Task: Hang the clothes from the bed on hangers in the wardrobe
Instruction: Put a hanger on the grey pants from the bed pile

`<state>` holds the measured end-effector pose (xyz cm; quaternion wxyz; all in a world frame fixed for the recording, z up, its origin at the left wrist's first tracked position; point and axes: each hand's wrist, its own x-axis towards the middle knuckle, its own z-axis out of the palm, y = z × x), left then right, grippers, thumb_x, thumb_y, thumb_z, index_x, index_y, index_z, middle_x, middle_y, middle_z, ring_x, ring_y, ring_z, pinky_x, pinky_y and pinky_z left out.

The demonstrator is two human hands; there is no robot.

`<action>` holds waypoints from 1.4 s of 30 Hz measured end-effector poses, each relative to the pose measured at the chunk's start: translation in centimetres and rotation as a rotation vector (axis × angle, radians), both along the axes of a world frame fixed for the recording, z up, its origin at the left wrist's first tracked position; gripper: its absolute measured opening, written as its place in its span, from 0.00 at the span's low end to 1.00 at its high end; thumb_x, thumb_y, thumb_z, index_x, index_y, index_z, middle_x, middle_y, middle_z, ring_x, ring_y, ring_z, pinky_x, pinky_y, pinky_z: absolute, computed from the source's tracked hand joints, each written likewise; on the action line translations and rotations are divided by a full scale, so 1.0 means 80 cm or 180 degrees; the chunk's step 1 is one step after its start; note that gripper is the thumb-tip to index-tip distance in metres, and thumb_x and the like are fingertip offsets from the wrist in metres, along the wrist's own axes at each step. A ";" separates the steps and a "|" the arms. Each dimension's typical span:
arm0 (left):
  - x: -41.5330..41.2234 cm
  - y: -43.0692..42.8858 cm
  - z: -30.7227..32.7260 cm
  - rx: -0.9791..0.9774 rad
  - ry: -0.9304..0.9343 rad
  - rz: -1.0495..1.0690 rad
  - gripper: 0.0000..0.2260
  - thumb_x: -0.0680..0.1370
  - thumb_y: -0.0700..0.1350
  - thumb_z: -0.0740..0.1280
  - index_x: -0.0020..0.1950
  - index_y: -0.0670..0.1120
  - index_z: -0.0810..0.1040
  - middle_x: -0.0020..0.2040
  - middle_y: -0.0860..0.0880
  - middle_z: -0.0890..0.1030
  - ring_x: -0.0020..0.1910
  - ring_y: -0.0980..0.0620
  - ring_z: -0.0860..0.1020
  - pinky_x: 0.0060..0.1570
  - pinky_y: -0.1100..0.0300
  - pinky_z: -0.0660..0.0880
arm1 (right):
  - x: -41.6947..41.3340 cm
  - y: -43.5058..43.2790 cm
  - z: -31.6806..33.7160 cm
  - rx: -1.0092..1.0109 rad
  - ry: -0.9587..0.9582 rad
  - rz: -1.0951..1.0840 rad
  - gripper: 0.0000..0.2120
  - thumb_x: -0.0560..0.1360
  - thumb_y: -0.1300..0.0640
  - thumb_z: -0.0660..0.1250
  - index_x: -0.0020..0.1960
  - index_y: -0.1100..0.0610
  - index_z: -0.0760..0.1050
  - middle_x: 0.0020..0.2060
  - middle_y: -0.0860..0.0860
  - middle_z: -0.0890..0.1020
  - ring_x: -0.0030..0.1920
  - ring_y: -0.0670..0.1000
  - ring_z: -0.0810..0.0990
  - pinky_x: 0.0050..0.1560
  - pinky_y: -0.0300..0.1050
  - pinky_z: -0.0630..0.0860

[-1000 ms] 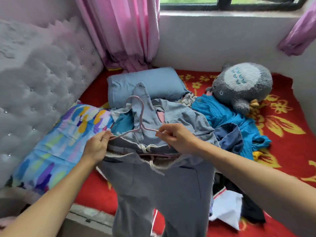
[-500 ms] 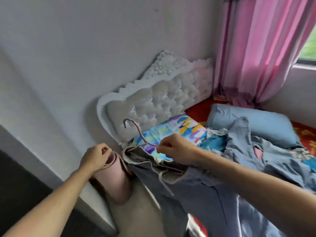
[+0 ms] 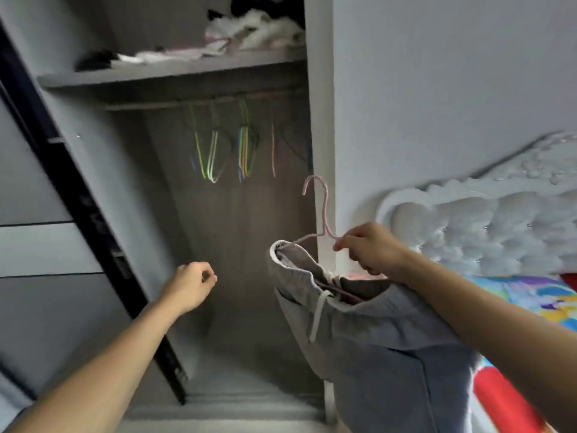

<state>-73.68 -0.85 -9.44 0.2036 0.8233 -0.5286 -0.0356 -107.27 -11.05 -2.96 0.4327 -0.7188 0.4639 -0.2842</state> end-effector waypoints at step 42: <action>0.671 -0.091 0.151 -0.1175 -0.0857 0.0289 0.24 0.79 0.60 0.58 0.29 0.47 0.62 0.24 0.52 0.66 0.26 0.50 0.67 0.30 0.57 0.61 | 0.999 -0.301 0.201 0.0452 -0.1692 -0.0261 0.11 0.78 0.62 0.54 0.48 0.62 0.74 0.32 0.58 0.75 0.23 0.52 0.70 0.18 0.34 0.63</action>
